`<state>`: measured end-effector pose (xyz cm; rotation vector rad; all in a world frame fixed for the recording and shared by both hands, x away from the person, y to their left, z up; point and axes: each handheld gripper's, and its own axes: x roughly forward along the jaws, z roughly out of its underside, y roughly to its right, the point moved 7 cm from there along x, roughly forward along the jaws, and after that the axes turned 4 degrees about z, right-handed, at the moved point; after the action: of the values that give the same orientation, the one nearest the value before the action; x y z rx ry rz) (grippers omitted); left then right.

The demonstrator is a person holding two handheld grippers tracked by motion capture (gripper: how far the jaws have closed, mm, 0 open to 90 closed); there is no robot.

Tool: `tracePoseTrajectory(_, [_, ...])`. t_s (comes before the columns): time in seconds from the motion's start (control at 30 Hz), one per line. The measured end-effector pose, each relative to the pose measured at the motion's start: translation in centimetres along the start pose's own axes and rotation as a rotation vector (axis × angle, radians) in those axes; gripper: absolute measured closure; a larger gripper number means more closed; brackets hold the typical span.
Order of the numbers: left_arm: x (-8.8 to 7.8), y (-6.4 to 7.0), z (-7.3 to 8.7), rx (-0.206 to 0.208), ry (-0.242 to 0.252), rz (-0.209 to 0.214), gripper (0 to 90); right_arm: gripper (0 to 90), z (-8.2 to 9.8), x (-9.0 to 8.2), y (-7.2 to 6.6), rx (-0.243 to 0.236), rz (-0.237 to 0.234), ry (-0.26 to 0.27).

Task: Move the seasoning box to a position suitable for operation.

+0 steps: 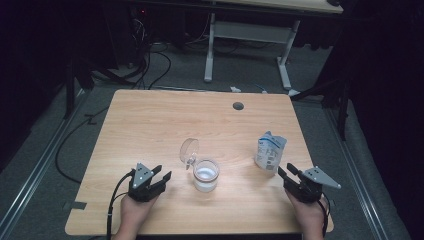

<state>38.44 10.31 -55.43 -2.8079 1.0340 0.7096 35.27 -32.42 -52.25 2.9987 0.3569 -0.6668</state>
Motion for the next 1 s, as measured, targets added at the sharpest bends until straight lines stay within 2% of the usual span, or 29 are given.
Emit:
tracePoseTrajectory(0.23, [0.7, 0.1, -0.4, -0.001, -0.002, 0.009, 54.2, 57.4, 1.8, -0.4, -0.6, -0.022, 0.009, -0.037])
tracePoseTrajectory(0.5, [0.7, 0.2, -0.6, -0.005, 0.012, 0.013, 54.8, 57.0, 3.0, -0.5, -1.4, -0.036, 0.005, -0.066])
tracePoseTrajectory(1.0, [0.5, 0.0, -0.8, -0.047, 0.027, 0.020, 53.0, 56.1, 2.8, -0.1, -2.8, -0.061, -0.024, -0.061])
